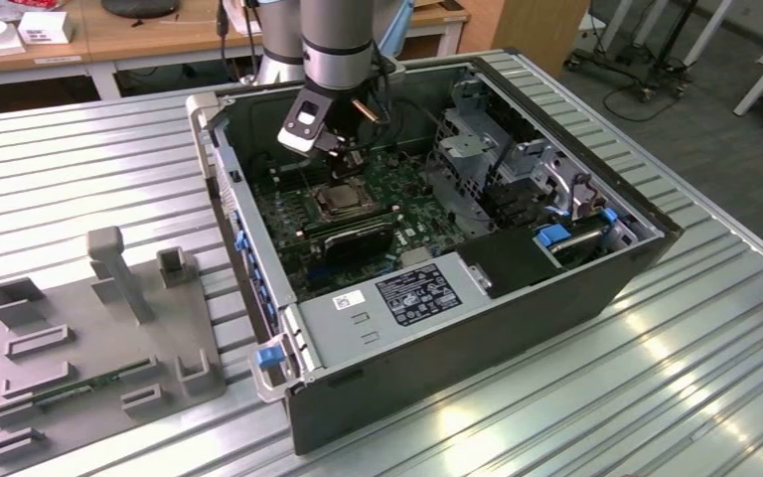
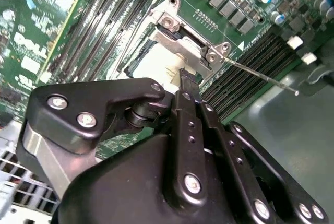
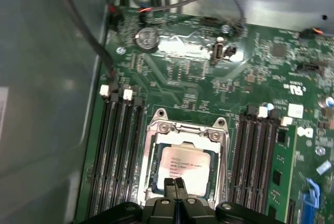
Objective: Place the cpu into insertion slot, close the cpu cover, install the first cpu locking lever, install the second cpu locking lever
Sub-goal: 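Close the cpu cover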
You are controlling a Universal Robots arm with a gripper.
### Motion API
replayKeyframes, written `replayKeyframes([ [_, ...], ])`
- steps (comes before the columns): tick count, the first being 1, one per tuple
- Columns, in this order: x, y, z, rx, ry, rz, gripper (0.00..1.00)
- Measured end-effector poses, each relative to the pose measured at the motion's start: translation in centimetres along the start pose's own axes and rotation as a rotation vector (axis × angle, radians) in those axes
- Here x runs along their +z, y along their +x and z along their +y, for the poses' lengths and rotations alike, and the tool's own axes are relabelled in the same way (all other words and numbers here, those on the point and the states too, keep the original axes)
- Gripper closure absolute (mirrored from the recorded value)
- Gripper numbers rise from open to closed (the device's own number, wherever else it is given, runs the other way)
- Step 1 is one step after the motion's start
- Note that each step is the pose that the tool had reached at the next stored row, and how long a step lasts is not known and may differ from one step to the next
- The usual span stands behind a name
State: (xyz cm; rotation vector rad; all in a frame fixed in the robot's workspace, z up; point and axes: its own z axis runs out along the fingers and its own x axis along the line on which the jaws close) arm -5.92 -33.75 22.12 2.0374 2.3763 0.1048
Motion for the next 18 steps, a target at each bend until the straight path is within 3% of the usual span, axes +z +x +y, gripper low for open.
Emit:
replayKeyframes([
  [11,0.13,0.00,-0.01,-0.198,0.0074,0.0112,0.89],
  [18,0.14,-0.01,-0.01,-0.204,0.0075,0.0117,0.89],
])
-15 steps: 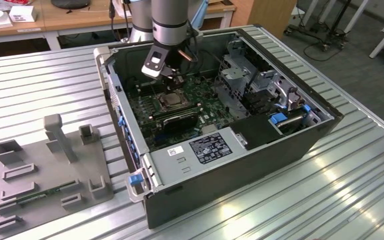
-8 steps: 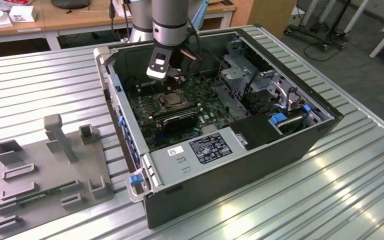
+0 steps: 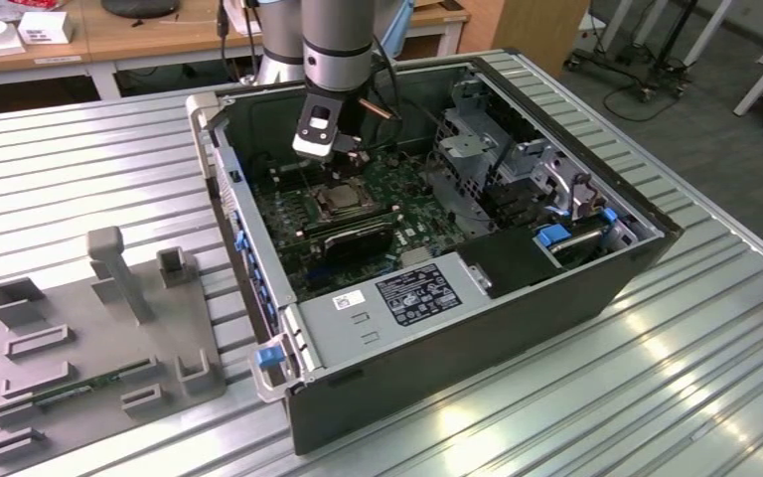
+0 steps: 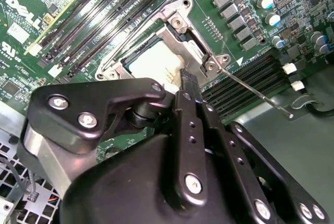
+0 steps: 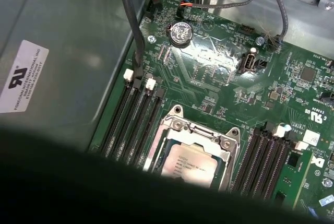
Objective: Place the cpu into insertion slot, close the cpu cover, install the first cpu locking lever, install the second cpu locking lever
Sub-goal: 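Close the cpu cover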
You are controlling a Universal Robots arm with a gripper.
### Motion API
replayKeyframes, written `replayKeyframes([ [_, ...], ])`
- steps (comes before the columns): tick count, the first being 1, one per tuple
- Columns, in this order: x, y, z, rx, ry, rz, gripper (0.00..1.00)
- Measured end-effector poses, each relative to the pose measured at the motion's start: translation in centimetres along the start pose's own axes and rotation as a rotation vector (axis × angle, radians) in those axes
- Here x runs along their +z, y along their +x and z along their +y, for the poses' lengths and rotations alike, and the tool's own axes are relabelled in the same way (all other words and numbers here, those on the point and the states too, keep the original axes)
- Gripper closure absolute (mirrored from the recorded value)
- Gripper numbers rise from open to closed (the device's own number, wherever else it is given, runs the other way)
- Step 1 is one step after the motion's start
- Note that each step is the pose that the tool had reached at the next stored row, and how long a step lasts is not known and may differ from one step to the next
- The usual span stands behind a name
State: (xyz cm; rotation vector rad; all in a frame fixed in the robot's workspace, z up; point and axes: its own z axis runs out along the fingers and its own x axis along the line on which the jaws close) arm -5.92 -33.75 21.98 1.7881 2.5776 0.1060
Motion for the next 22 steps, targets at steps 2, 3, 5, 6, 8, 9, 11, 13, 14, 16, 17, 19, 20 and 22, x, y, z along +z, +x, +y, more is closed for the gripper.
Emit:
replayKeyframes([
  [2,0.00,0.00,0.00,0.000,0.0000,0.0000,0.89],
  [3,0.00,0.00,0.00,0.000,0.0000,0.0000,0.89],
  [5,0.00,0.00,0.00,0.000,0.0000,0.0001,0.89],
  [6,0.00,0.00,0.00,-0.001,0.0000,0.0000,0.89],
  [8,0.00,0.00,0.00,-0.001,0.0000,0.0000,0.89],
  [9,0.00,0.00,0.00,-0.001,0.0000,0.0000,0.89],
  [11,0.00,0.00,0.00,-0.001,0.0000,0.0000,0.89],
  [13,0.00,0.00,0.00,-0.006,0.0002,0.0004,0.89],
  [14,0.00,0.00,0.00,-0.015,0.0006,0.0009,0.89],
  [16,0.01,0.00,0.00,-0.043,0.0015,0.0026,0.89],
  [17,0.01,0.00,0.00,-0.061,0.0021,0.0035,0.89],
  [19,0.02,0.00,0.00,-0.096,0.0035,0.0055,0.89],
  [20,0.02,0.00,0.00,-0.116,0.0042,0.0067,0.89],
  [22,0.03,0.00,0.00,-0.152,0.0055,0.0087,0.89],
])
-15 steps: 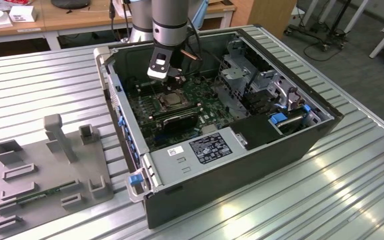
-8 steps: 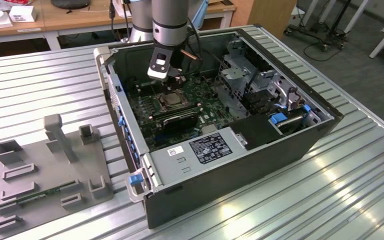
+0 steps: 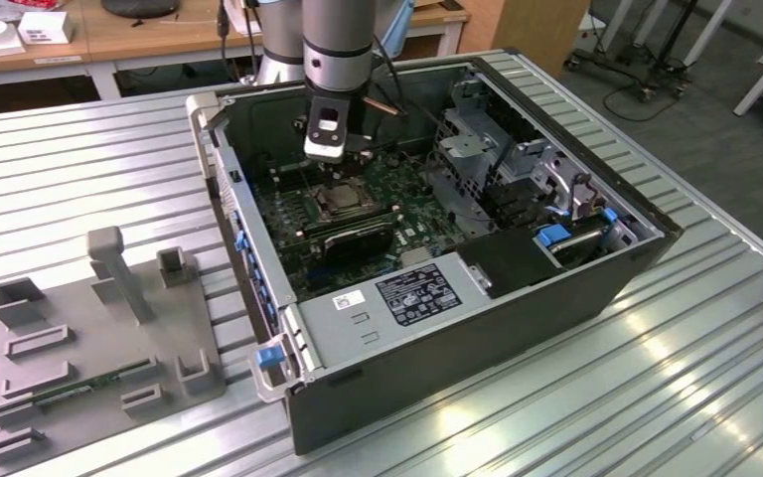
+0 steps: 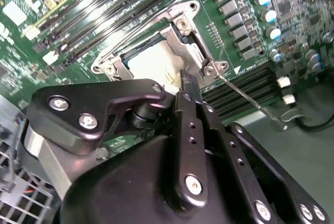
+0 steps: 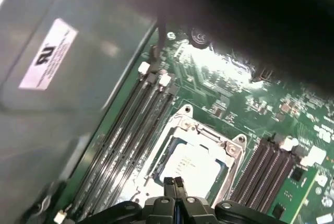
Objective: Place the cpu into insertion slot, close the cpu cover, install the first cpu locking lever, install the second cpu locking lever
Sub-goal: 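Close the cpu cover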
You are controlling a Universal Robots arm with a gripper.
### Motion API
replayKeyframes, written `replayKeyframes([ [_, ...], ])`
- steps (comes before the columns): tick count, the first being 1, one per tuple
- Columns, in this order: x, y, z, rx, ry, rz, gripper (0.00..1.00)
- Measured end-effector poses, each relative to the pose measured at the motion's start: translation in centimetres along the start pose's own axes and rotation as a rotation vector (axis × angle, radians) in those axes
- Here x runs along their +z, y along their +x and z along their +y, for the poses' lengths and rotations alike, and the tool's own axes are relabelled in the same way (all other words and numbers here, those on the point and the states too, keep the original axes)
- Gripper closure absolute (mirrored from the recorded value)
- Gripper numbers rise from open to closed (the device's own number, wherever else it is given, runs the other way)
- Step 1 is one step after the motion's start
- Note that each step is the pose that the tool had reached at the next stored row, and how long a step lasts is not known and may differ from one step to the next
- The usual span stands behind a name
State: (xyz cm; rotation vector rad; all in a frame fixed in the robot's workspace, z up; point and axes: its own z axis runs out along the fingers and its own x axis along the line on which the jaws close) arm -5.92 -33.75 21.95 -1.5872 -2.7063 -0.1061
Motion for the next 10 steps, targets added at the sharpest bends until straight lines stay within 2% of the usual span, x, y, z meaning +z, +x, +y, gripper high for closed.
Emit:
replayKeyframes([
  [2,0.00,0.00,0.00,-0.027,0.0010,0.0015,0.89],
  [8,0.00,0.00,0.00,-0.032,0.0011,0.0018,0.89],
  [10,0.00,0.00,0.00,-0.050,0.0018,0.0028,0.89],
])
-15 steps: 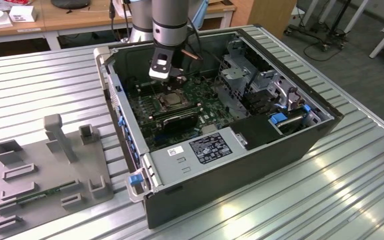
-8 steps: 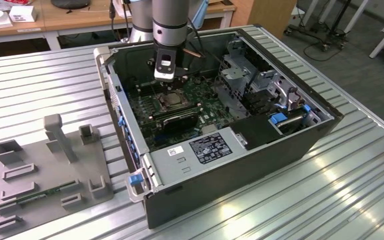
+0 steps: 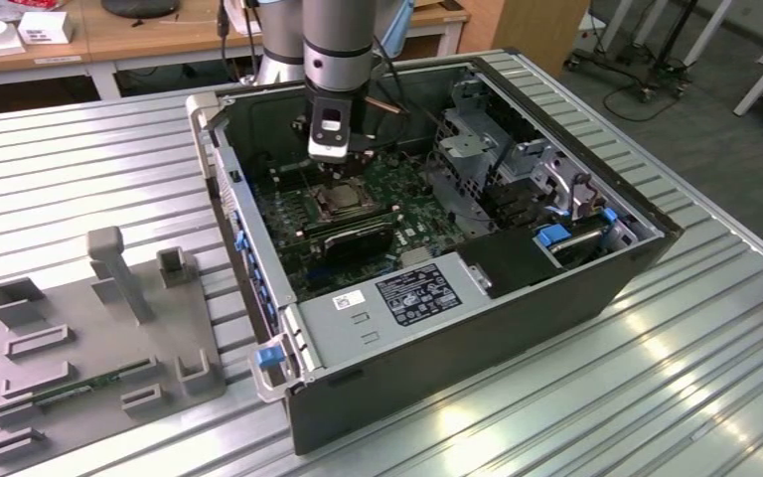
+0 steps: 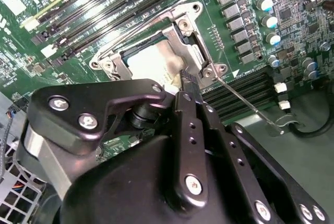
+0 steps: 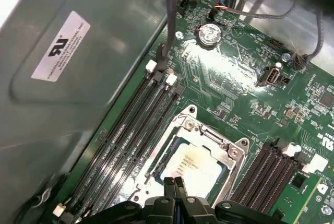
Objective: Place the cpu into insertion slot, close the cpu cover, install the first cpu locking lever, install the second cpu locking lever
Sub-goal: 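Close the cpu cover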
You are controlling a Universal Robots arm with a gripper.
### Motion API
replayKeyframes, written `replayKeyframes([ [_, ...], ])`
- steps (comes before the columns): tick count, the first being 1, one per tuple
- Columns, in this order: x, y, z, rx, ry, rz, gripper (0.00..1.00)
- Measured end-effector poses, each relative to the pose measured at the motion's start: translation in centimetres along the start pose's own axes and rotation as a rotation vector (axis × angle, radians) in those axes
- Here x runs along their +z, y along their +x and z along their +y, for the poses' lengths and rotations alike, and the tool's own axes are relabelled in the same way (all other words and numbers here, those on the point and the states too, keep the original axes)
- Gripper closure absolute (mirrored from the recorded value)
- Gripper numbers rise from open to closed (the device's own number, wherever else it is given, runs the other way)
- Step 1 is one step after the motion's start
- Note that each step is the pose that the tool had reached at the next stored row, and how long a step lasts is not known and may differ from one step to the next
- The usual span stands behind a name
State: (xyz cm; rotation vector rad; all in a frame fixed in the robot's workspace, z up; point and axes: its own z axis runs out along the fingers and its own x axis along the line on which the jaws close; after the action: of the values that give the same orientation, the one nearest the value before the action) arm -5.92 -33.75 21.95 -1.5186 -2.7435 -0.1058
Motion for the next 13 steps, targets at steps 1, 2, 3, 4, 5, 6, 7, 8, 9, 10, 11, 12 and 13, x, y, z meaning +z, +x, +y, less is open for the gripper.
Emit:
replayKeyframes([
  [1,0.00,0.00,0.00,-0.019,0.0006,0.0011,0.89],
  [2,0.00,0.00,0.00,-0.037,0.0013,0.0021,0.89],
  [3,0.01,0.00,0.00,-0.055,0.0020,0.0031,0.89],
  [4,0.01,0.00,0.00,-0.073,0.0026,0.0041,0.89],
  [5,0.01,0.00,0.00,-0.091,0.0033,0.0051,0.89],
  [6,0.01,0.00,-0.01,-0.109,0.0040,0.0062,0.89],
  [7,0.01,0.00,-0.01,-0.127,0.0047,0.0072,0.89],
  [8,0.01,0.00,-0.01,-0.146,0.0054,0.0083,0.89],
  [9,0.02,0.00,0.00,-0.164,0.0059,0.0093,0.89],
  [10,0.02,0.00,-0.01,-0.181,0.0066,0.0104,0.89],
  [11,0.03,0.00,-0.01,-0.199,0.0073,0.0114,0.89],
  [12,0.03,0.00,0.00,-0.217,0.0080,0.0124,0.89],
  [13,0.03,0.00,-0.01,-0.235,0.0085,0.0134,0.89],
])
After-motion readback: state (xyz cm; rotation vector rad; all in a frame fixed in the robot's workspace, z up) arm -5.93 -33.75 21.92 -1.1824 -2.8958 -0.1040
